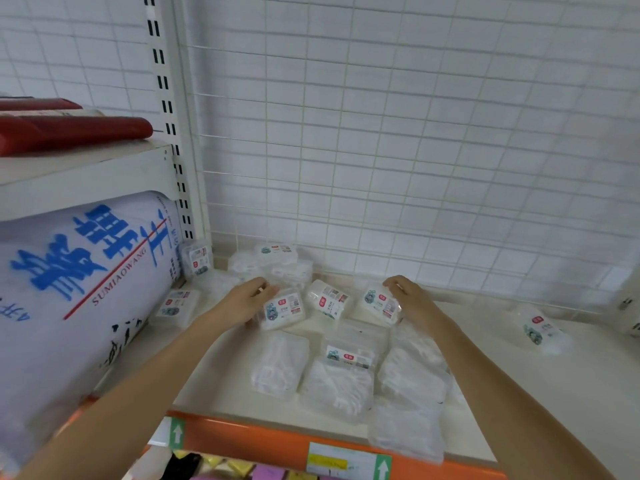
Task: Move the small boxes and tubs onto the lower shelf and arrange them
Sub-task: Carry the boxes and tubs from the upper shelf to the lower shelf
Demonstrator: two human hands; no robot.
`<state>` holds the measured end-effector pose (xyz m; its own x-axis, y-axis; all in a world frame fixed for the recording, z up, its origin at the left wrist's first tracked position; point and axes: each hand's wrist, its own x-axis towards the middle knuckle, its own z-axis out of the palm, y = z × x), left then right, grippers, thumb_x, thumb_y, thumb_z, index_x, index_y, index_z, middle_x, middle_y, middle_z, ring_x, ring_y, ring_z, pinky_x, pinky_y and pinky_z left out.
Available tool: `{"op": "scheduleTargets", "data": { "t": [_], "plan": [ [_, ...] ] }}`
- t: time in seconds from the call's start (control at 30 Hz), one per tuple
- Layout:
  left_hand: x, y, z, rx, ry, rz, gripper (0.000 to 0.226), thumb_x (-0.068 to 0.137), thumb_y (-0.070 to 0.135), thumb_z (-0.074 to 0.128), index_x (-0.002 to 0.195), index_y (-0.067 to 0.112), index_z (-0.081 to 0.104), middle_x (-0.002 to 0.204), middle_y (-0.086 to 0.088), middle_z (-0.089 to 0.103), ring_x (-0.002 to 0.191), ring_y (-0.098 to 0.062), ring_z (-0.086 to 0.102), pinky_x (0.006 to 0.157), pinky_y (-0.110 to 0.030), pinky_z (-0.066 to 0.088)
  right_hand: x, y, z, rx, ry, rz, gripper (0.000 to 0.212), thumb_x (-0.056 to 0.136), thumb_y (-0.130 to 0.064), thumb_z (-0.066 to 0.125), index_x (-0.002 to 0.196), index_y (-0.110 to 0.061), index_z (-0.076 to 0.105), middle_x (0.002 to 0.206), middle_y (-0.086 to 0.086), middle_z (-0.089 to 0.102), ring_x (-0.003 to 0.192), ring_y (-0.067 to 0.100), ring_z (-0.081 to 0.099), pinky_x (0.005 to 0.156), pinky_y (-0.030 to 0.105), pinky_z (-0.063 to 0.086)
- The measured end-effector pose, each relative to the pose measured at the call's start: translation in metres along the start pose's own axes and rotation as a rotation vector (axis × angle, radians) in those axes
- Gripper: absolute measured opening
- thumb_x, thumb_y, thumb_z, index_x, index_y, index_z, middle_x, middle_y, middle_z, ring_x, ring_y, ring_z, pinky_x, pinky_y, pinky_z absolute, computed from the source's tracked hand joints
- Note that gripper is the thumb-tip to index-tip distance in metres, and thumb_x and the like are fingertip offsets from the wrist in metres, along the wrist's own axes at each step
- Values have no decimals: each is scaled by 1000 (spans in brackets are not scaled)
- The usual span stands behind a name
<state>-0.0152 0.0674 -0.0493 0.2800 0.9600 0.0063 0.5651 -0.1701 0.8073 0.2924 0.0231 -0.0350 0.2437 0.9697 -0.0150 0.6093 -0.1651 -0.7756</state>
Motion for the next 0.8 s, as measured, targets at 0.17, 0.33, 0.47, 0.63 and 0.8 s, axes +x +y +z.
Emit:
{"op": "scheduleTargets", "data": {
  "t": [0.17, 0.33, 0.47, 0.63, 0.8],
  "plan": [
    [-4, -5, -1, -118, 7, -29, 22, 97, 35, 41, 104, 18, 53, 103, -2, 61, 97, -20, 58, 77, -27, 41, 2, 3, -1, -35, 73, -43, 27, 97, -13, 36, 104, -17, 61, 99, 4, 57, 81, 18, 52, 61, 26, 42],
    [-8, -9, -5, 116, -140, 11, 66, 78, 26, 73, 132, 21, 37, 122, 0, 40, 102, -14, 48, 80, -16, 42, 5, 3, -1, 42, 54, 58, 22, 95, -17, 42, 102, -12, 63, 101, 7, 60, 83, 22, 60, 64, 31, 51],
    [-5, -20, 0, 220, -85, 56, 78, 74, 24, 76, 138, 19, 31, 133, -8, 31, 118, -20, 39, 87, -16, 35, 3, -4, -1, -180, -151, 68, 55, 79, -35, 71, 125, -13, 50, 116, 4, 53, 104, 23, 55, 87, 35, 48],
    [3, -28, 3, 277, -26, 68, 77, 75, 32, 75, 137, 15, 34, 134, -9, 36, 125, -24, 31, 102, -28, 28, 4, -14, 8, -561, -186, -20, 82, 70, -22, 78, 138, -15, 34, 133, 10, 32, 122, 25, 40, 96, 31, 36],
    [8, -35, 4, 264, 7, 77, 78, 70, 32, 78, 134, 12, 39, 130, -9, 43, 119, -23, 39, 100, -30, 34, 2, -17, 10, -580, -139, -145, 72, 70, -20, 78, 132, -13, 42, 131, 5, 33, 120, 21, 39, 94, 27, 35]
  ]
}}
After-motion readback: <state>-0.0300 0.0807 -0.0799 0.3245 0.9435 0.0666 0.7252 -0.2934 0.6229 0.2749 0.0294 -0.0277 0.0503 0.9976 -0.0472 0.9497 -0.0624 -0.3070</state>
